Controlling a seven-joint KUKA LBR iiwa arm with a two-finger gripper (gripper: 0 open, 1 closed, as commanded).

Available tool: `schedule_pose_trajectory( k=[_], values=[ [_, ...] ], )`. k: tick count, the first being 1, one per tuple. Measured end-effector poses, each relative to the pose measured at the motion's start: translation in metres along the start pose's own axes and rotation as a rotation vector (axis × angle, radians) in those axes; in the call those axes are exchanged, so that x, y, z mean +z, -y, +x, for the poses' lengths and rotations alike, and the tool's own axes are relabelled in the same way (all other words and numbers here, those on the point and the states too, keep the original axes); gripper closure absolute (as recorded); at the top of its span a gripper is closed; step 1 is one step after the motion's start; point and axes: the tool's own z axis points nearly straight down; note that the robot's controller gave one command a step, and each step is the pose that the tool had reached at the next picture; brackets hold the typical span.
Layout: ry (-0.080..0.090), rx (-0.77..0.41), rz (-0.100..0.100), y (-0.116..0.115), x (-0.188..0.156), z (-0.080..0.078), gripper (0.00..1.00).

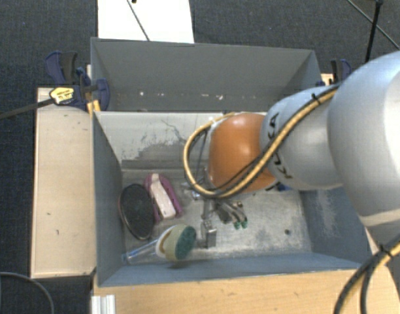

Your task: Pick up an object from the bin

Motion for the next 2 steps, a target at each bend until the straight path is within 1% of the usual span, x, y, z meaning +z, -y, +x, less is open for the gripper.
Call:
schedule_pose_trajectory(
  k=[1,2],
  values=[
    [0.01,-0.278,0.006,-0.04,-0.0135,0.0325,0.0],
    [0.007,-0.273,0.003,-0.0414,-0.0124,0.0334,1.0]
  ],
)
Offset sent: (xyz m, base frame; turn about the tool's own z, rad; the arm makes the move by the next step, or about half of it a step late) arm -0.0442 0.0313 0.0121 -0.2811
